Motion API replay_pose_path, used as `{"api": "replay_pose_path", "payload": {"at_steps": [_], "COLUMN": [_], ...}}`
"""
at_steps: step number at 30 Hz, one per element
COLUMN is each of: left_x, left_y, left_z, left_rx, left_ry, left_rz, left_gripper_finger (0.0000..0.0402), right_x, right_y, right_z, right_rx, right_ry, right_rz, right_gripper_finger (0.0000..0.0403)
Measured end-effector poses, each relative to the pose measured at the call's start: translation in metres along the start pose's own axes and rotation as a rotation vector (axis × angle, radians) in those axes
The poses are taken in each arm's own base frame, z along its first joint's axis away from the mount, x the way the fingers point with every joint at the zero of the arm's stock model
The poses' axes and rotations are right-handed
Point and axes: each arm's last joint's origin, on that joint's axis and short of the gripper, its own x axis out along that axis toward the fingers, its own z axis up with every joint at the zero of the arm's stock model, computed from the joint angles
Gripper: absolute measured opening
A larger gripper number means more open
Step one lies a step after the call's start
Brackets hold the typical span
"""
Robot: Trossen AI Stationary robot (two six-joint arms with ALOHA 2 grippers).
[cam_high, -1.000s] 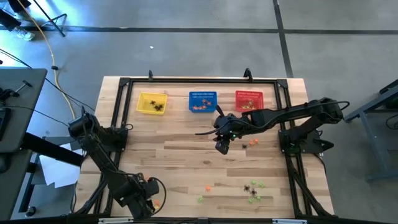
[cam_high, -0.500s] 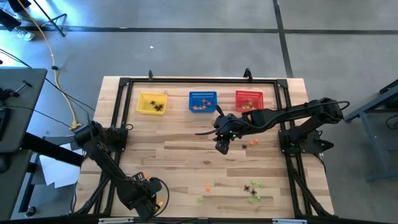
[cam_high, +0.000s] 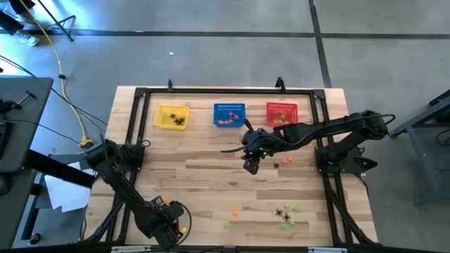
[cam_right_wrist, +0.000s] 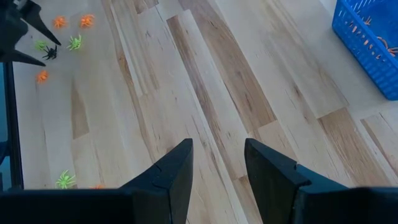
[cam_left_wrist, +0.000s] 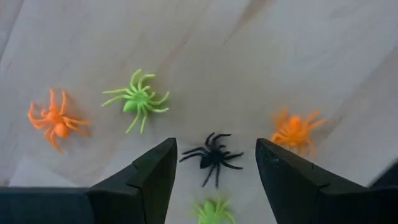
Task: Sort Halloween decoration
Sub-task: Put the black spider toy into the yellow basket
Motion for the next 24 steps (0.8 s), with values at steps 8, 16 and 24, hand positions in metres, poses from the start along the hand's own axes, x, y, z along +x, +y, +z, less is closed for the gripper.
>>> {"api": "replay_pose_path", "payload": {"at_steps": [8, 16, 24], "left_x": [0.0093, 0.0096, 0.0102], "left_y": [-0.0009, -0.0008, 0.0021], "left_z": [-0.0038, -0.0034, -0.0035], "left_rx": [0.010, -0.007, -0.037], "left_ry": [0.019, -0.003, -0.003], "left_rz": [0.035, 0.039, 0.068], "left_gripper_finger": [0.0207, 0.0175, 0.0052], "right_x": [0.0000, 0.0000, 0.0000], "right_y": [0.0000, -0.0001, 0.0000], "right_z": [0.0000, 0.0000, 0.0000], "right_rx": [0.000, 0.000, 0.000], "right_ry": [0.000, 0.000, 0.000], "right_rz": [-0.001, -0.001, -0.001], "right_gripper_finger": [0.0142, 0.0142, 0.0142]}}
